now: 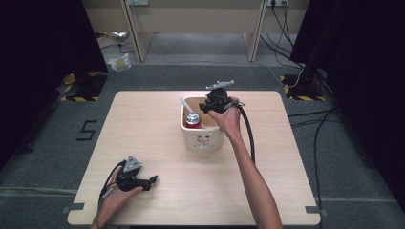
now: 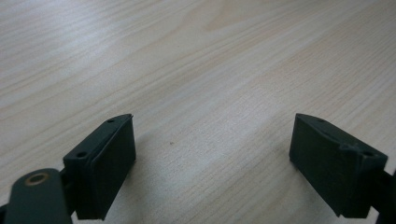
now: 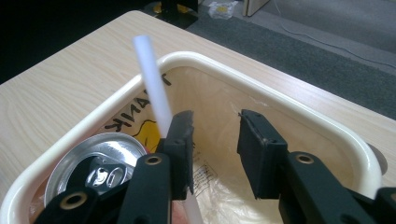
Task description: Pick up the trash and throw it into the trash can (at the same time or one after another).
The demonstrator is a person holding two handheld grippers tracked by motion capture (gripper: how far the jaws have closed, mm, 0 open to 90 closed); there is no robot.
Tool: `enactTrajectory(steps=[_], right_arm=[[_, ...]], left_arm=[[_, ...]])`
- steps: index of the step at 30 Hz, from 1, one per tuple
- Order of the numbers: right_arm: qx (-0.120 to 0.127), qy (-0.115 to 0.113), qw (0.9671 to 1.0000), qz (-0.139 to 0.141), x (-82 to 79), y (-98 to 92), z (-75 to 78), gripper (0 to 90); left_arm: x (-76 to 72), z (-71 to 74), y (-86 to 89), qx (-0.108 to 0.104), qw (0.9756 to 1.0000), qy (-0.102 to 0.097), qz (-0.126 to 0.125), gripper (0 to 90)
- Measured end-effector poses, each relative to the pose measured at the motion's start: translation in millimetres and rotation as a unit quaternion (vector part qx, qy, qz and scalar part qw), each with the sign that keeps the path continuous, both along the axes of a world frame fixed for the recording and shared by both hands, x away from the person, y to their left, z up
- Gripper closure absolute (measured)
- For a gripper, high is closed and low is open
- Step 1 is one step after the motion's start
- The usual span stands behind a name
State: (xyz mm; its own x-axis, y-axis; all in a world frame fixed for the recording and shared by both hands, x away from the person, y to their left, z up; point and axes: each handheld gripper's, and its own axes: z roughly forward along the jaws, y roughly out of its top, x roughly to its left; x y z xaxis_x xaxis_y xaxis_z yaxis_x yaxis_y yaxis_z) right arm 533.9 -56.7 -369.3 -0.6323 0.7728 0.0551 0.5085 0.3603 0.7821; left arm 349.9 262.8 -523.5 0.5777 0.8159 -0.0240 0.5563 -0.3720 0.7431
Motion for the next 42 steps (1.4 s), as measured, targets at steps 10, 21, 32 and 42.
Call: enactTrajectory(steps=[10, 21, 32, 42], right_arm=[[0.013, -0.010, 0.9998, -0.008, -3.2, -8.8, 8.7, 55.2], [0.020, -0.024, 0.9991, -0.027, -6.6, -27.1, 10.5, 42.1], [0.027, -0.034, 0.9978, -0.050, -13.6, -49.1, 12.1, 32.8], [0.029, -0.039, 0.9961, -0.074, -21.0, -74.1, 11.8, 28.7]], left_arm=[[0.0, 0.1, 0.2, 0.001, 1.0000, 0.000, -0.001, 13.6], [0.0, 0.0, 0.0, 0.000, 1.0000, 0.000, 0.000, 13.6], [0.0, -0.1, 0.0, 0.000, 1.0000, 0.000, 0.000, 13.6], [0.0, -0.2, -0.1, 0.000, 1.0000, -0.001, 0.001, 13.6]])
